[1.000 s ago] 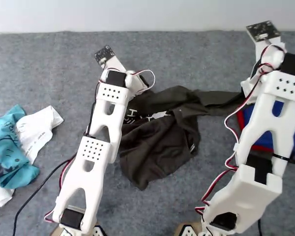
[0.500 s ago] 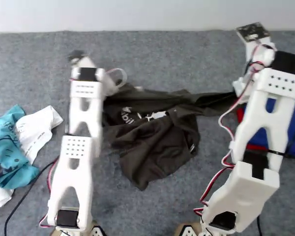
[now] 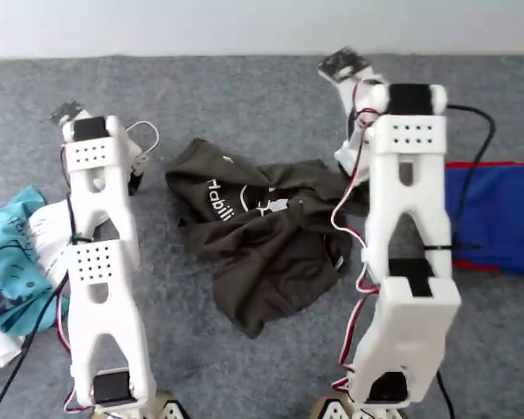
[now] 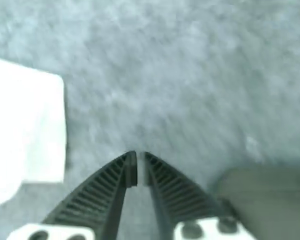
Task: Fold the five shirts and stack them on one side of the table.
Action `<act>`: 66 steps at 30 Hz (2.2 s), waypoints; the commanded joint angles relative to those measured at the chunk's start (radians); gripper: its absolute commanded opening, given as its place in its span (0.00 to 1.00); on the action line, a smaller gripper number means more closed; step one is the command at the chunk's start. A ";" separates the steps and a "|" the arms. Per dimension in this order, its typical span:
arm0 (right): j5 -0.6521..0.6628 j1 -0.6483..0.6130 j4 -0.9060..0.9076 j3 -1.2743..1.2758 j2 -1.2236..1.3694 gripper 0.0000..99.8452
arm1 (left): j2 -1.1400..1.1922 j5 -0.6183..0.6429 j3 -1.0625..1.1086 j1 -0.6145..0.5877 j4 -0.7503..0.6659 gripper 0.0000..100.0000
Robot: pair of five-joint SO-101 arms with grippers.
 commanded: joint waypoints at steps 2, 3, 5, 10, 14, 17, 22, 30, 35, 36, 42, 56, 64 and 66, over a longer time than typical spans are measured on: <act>0.000 -0.004 -0.058 -0.002 0.076 0.01 | -0.236 -0.009 0.041 0.097 -0.006 0.13; 0.000 -0.004 -0.074 -0.002 0.101 0.01 | -0.256 -0.009 0.041 0.121 -0.032 0.14; -0.002 -0.004 -0.110 -0.002 0.140 0.01 | -0.272 -0.006 0.047 0.164 -0.109 0.14; -0.057 -0.027 -0.153 -0.003 0.171 0.01 | -0.258 0.170 0.048 0.252 -0.265 0.17; -0.063 -0.033 -0.193 -0.002 0.216 0.01 | -0.195 0.207 0.042 0.308 -0.384 0.18; -0.064 -0.041 -0.223 -0.002 0.242 0.01 | -0.149 0.233 0.041 0.331 -0.399 0.18; -0.066 -0.051 -0.263 -0.002 0.257 0.01 | -0.127 0.282 -0.022 0.356 -0.350 0.18; -0.080 -0.042 -0.278 -0.002 0.274 0.01 | -0.044 0.288 -0.090 0.353 -0.278 0.18; -0.080 -0.045 -0.278 -0.002 0.275 0.01 | 0.011 0.288 -0.090 0.308 -0.278 0.18; -0.080 -0.045 -0.278 -0.002 0.275 0.01 | 0.015 0.288 -0.090 0.304 -0.278 0.18; -0.080 -0.047 -0.278 -0.002 0.277 0.01 | 0.008 0.285 -0.090 0.275 -0.273 0.18; -0.078 -0.044 -0.289 -0.006 0.320 0.01 | 0.137 0.285 -0.223 0.244 -0.284 0.16; -0.077 -0.044 -0.291 -0.006 0.323 0.01 | 0.152 0.285 -0.237 0.236 -0.284 0.14; -0.077 -0.044 -0.291 -0.006 0.323 0.01 | 0.153 0.285 -0.237 0.232 -0.284 0.12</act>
